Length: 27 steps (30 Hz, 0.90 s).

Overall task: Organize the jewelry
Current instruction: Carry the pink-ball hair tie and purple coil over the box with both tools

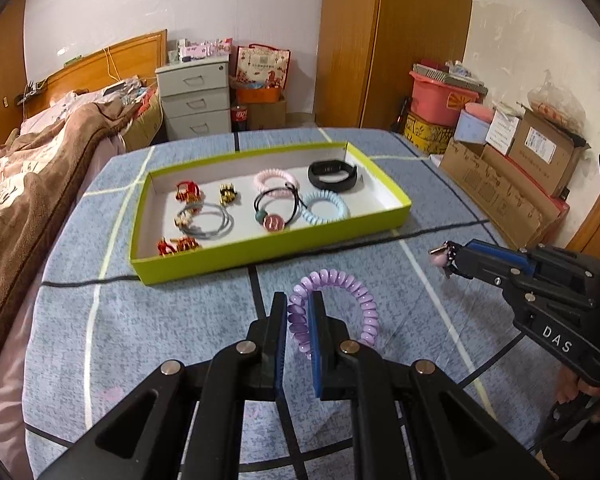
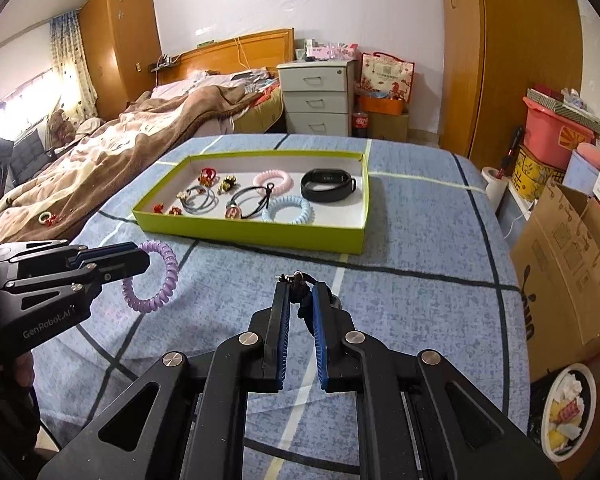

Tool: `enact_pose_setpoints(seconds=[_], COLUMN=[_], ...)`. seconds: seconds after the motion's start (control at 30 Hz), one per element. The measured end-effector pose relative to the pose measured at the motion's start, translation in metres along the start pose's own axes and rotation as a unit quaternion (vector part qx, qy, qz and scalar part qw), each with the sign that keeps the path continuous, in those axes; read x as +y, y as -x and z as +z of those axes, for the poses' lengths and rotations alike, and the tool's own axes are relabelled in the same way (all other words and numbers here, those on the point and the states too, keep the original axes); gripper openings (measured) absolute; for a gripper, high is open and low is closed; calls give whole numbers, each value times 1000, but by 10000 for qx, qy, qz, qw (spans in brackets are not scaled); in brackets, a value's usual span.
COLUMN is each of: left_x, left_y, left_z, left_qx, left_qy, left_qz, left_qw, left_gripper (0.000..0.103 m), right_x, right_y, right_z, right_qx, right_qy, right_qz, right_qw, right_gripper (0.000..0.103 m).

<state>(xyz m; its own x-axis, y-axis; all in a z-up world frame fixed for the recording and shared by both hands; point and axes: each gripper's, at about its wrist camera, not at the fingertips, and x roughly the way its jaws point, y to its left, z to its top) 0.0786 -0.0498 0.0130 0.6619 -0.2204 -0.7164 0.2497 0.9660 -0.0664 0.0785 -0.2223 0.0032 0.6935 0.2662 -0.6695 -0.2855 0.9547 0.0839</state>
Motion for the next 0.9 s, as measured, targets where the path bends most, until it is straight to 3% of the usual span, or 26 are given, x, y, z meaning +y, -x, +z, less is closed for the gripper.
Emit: enact_pose_setpoints(seconds=[0.5, 0.9], left_x=[29, 61], left_y=[-3, -34], left_z=[35, 62], left_qx=[-181, -61], left_qy=[267, 508], left_qz=[-73, 9], left_qw=[9995, 9987], left_gripper=[11, 11], right_x=[10, 5], right_y=[-9, -52], right_z=[36, 74], right_qx=[-189, -151], right_qy=[14, -22], right_qz=[42, 145], right_qw=[9998, 9998], right_gripper=[12, 12])
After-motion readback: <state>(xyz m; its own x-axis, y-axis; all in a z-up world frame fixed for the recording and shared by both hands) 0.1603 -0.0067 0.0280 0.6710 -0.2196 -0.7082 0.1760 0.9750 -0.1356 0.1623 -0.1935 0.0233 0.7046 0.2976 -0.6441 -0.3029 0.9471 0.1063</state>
